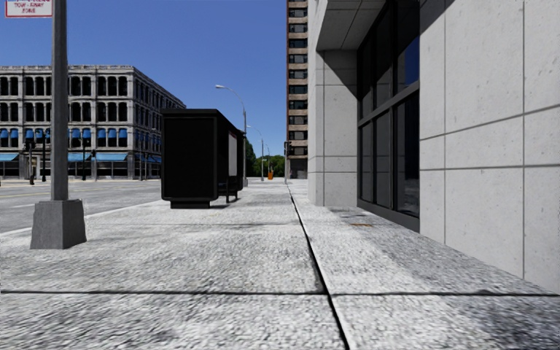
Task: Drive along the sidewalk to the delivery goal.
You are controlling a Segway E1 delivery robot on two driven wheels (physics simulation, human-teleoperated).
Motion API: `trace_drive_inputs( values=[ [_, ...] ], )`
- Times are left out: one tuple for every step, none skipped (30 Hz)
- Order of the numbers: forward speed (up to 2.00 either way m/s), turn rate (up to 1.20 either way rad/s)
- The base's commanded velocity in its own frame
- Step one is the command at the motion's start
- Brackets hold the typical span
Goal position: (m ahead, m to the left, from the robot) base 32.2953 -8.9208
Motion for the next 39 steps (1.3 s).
trace_drive_inputs(
  values=[
    [2.00, 0.00],
    [2.00, 0.00],
    [2.00, 0.00],
    [2.00, 0.00],
    [2.00, 0.00],
    [2.00, 0.00],
    [2.00, 0.00],
    [2.00, 0.00],
    [2.00, 0.00],
    [2.00, 0.00],
    [2.00, 0.00],
    [2.00, 0.00],
    [2.00, 0.00],
    [2.00, 0.00],
    [2.00, 0.00],
    [2.00, 0.00],
    [2.00, 0.00],
    [2.00, 0.00],
    [2.00, 0.00],
    [2.00, 0.00],
    [2.00, 0.00],
    [2.00, 0.00],
    [2.00, 0.00],
    [2.00, 0.00],
    [2.00, 0.00],
    [2.00, 0.00],
    [2.00, 0.00],
    [2.00, 0.00],
    [2.00, 0.00],
    [2.00, 0.00],
    [2.00, 0.00],
    [2.00, 0.00],
    [2.00, 0.00],
    [2.00, 0.00],
    [2.00, 0.00],
    [2.00, 0.00],
    [2.00, 0.00],
    [2.00, 0.00],
    [2.00, 0.00]
  ],
)
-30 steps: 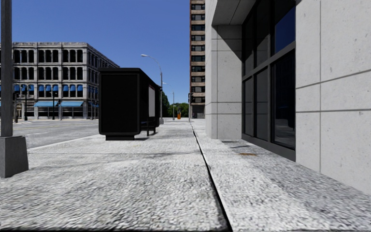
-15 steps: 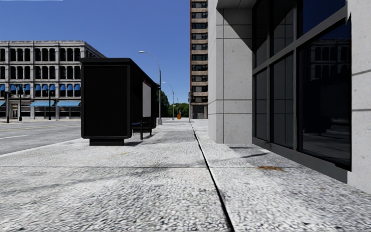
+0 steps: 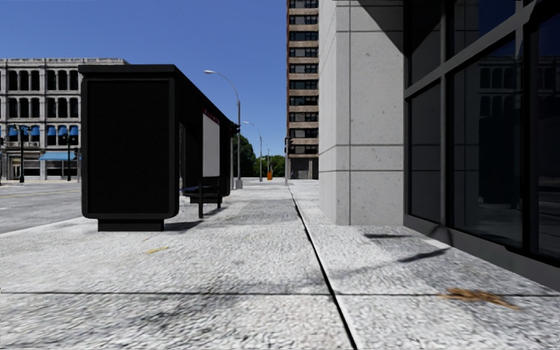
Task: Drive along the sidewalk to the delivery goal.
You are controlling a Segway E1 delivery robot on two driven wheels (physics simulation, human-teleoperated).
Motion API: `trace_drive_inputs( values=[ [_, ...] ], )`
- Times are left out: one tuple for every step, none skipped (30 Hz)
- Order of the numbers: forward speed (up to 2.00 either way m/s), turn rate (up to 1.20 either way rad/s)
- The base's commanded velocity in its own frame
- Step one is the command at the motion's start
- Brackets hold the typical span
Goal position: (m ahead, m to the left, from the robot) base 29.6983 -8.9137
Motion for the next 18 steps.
trace_drive_inputs(
  values=[
    [2.00, 0.00],
    [2.00, 0.00],
    [2.00, 0.00],
    [2.00, 0.00],
    [2.00, 0.00],
    [2.00, 0.00],
    [2.00, 0.00],
    [2.00, 0.00],
    [2.00, 0.00],
    [2.00, 0.00],
    [2.00, 0.00],
    [2.00, 0.00],
    [2.00, 0.00],
    [2.00, 0.00],
    [2.00, 0.00],
    [2.00, 0.00],
    [2.00, 0.00],
    [2.00, 0.00]
  ],
)
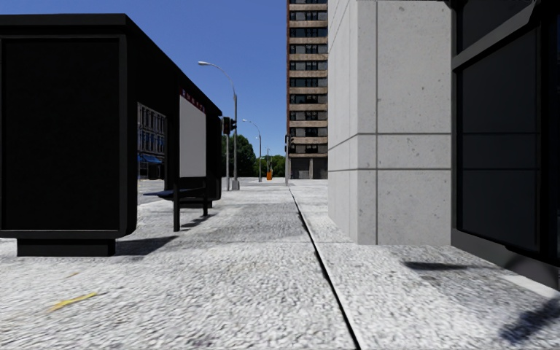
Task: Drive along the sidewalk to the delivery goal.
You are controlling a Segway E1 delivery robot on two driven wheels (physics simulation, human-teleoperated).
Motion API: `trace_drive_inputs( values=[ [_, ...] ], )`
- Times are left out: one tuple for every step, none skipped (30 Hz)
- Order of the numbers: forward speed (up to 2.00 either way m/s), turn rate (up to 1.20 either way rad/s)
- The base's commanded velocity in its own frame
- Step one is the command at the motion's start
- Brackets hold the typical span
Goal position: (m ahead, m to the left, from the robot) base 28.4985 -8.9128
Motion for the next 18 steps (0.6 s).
trace_drive_inputs(
  values=[
    [2.00, 0.00],
    [2.00, 0.00],
    [2.00, 0.00],
    [2.00, 0.00],
    [2.00, 0.00],
    [2.00, 0.00],
    [2.00, 0.00],
    [2.00, 0.00],
    [2.00, 0.00],
    [2.00, 0.00],
    [2.00, 0.00],
    [2.00, 0.00],
    [2.00, 0.00],
    [2.00, 0.00],
    [2.00, 0.00],
    [2.00, 0.00],
    [2.00, 0.00],
    [2.00, 0.00]
  ],
)
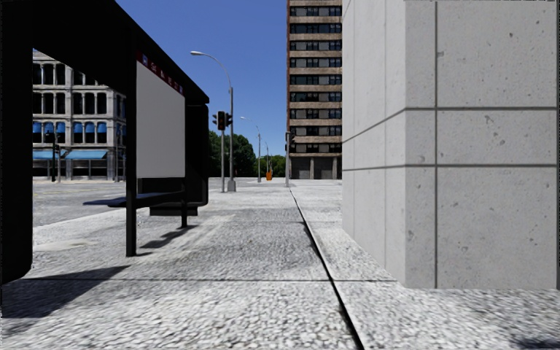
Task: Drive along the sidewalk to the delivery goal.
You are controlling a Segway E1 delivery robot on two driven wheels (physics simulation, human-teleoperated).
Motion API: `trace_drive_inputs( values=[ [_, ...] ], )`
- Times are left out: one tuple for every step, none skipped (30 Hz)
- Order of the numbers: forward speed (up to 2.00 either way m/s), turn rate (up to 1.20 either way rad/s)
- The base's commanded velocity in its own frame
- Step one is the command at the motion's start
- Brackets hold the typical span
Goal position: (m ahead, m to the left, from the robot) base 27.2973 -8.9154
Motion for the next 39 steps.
trace_drive_inputs(
  values=[
    [2.00, 0.00],
    [2.00, 0.00],
    [2.00, 0.00],
    [2.00, 0.00],
    [2.00, 0.00],
    [2.00, 0.00],
    [2.00, 0.00],
    [2.00, 0.00],
    [2.00, 0.00],
    [2.00, 0.00],
    [2.00, 0.00],
    [2.00, 0.00],
    [2.00, 0.00],
    [2.00, 0.00],
    [2.00, 0.00],
    [2.00, 0.00],
    [2.00, 0.00],
    [2.00, 0.00],
    [2.00, 0.00],
    [2.00, 0.00],
    [2.00, 0.00],
    [2.00, 0.00],
    [2.00, 0.00],
    [2.00, 0.00],
    [2.00, 0.00],
    [2.00, 0.00],
    [2.00, 0.00],
    [2.00, 0.00],
    [2.00, 0.00],
    [2.00, 0.00],
    [2.00, 0.00],
    [2.00, 0.00],
    [2.00, 0.00],
    [2.00, 0.00],
    [2.00, 0.00],
    [2.00, 0.00],
    [2.00, 0.00],
    [2.00, 0.00],
    [2.00, 0.00]
  ],
)
